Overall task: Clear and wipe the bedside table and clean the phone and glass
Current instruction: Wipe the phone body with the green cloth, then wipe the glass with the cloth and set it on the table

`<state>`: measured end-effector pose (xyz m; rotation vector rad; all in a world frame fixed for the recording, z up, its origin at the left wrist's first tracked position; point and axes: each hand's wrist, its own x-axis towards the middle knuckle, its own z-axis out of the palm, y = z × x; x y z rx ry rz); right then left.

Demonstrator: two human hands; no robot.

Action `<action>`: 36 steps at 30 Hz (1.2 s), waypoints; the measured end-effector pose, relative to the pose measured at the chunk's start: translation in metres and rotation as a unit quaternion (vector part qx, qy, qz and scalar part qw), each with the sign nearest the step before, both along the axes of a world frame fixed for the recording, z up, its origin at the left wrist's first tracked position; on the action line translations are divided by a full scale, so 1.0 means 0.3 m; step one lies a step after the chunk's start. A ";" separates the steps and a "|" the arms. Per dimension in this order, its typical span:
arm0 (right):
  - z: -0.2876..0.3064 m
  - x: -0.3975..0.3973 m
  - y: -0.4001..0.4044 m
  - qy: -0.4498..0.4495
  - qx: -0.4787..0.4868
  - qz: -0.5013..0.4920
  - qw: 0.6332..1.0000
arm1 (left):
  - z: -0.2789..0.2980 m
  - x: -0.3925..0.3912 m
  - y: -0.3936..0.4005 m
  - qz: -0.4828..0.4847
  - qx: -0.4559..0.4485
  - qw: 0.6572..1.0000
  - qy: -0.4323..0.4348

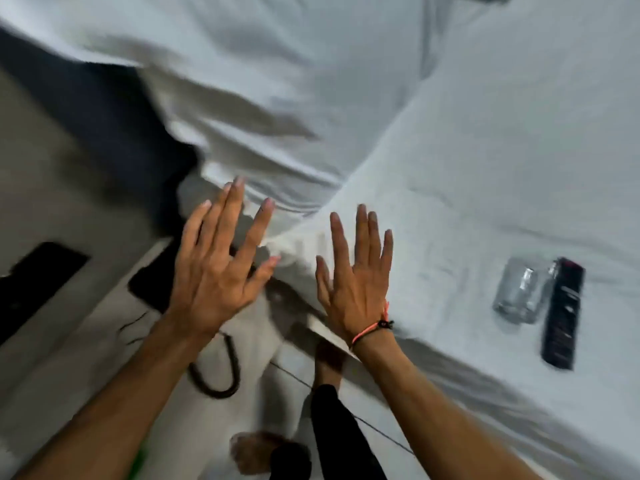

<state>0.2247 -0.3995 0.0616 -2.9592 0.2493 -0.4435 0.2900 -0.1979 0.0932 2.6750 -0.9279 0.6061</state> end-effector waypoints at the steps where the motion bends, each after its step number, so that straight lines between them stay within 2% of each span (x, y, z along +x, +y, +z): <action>1: 0.013 -0.006 -0.075 -0.012 0.006 -0.034 0.999 | 0.005 0.011 -0.081 -0.026 -0.001 1.000 -0.004; 6: 0.023 -0.073 -0.408 -0.006 0.014 -0.193 0.981 | -0.008 0.003 -0.462 -0.116 0.035 0.993 0.013; 9: 0.013 -0.138 -0.597 0.013 0.014 -0.286 0.958 | -0.047 -0.013 -0.702 -0.170 0.080 0.981 0.039; 12: -0.012 -0.203 -0.717 0.039 0.010 -0.346 0.937 | -0.096 -0.040 -0.883 -0.202 0.111 0.972 0.053; 17: -0.072 -0.288 -0.861 0.113 0.044 -0.419 0.900 | -0.177 -0.075 -1.092 -0.251 0.102 0.960 0.078; 23: -0.074 -0.293 -0.903 0.106 0.087 -0.435 0.890 | -0.201 -0.056 -1.140 -0.251 0.089 0.961 0.076; 26: -0.060 -0.287 -0.867 0.057 0.165 -0.418 0.891 | -0.191 -0.024 -1.087 -0.228 0.073 0.968 0.079; 31: -0.044 -0.282 -0.652 -0.034 0.344 -0.258 0.902 | -0.169 0.002 -0.880 -0.173 0.061 0.979 0.083; 36: -0.050 -0.208 -0.361 -0.007 0.406 -0.156 0.900 | -0.159 -0.004 -0.533 -0.097 0.047 0.991 0.075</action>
